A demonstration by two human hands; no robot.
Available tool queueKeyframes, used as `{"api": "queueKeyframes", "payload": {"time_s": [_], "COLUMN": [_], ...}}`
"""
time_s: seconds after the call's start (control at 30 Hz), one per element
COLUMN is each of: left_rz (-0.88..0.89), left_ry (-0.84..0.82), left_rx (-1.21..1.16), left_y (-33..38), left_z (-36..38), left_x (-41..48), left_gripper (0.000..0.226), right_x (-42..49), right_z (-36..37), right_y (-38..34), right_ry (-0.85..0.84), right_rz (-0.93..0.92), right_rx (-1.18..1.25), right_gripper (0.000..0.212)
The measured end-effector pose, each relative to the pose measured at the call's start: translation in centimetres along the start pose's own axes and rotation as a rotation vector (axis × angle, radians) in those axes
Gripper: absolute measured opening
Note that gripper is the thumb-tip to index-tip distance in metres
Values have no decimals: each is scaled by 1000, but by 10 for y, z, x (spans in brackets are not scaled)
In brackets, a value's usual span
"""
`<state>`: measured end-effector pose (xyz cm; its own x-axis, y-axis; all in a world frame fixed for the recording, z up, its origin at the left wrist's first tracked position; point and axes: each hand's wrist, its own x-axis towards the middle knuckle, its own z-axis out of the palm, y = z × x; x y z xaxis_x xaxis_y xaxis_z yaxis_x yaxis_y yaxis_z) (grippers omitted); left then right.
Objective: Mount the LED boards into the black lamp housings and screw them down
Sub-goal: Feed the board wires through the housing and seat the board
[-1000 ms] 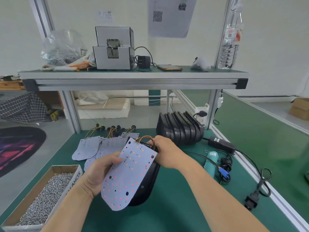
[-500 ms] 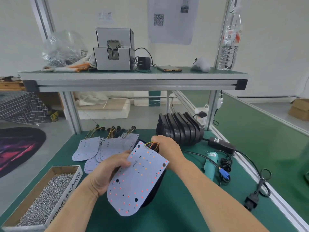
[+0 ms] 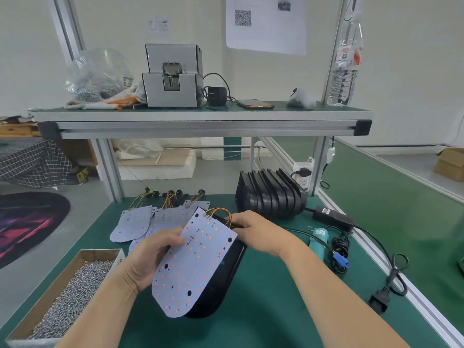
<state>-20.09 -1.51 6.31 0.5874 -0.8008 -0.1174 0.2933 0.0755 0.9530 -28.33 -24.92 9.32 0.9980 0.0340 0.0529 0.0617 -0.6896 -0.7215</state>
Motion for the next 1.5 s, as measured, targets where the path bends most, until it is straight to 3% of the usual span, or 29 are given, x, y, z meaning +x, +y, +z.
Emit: {"api": "queueKeyframes", "payload": {"time_s": [0.13,0.27,0.63,0.77,0.83,0.9,0.97,1.0,1.07,1.2,1.33,1.43,1.5], "left_rz": [7,20,140,157,146,119,80,76,84,97,97,130,160], "left_ry": [-9,-6,47,36,29,35,33,24,24,44,137,206,257], "left_rx": [23,72,219,301,309,223,82,41,9,-45,-90,-61,-31], "left_y": [-1,0,2,6,8,8,9,9,6,0,-9,-14,-15], "left_z": [4,11,16,20,18,10,6,6,10,19,19,21,21], "left_x": [1,6,13,12,10,6,3,2,4,5,3,2,1], "left_gripper": [57,63,57,51,48,53,52,48,43,44,56,37,28], "right_x": [2,10,25,22,13,0,-7,-7,-4,1,-1,-6,-14], "right_z": [4,9,15,15,6,-1,-7,-9,-7,5,12,18,18], "right_y": [-1,-6,-3,-4,0,5,11,13,12,8,4,8,2], "right_ry": [84,150,276,182,22,-161,-214,-198,-149,160,457,578,771], "right_rz": [-54,-21,114,110,68,46,25,23,57,191,220,125,8], "right_rx": [-110,-212,-276,-339,-112,310,692,810,925,757,367,42,-38], "right_gripper": [11,39,20,36,38,32,23,30,57,85,67,46,35]}}
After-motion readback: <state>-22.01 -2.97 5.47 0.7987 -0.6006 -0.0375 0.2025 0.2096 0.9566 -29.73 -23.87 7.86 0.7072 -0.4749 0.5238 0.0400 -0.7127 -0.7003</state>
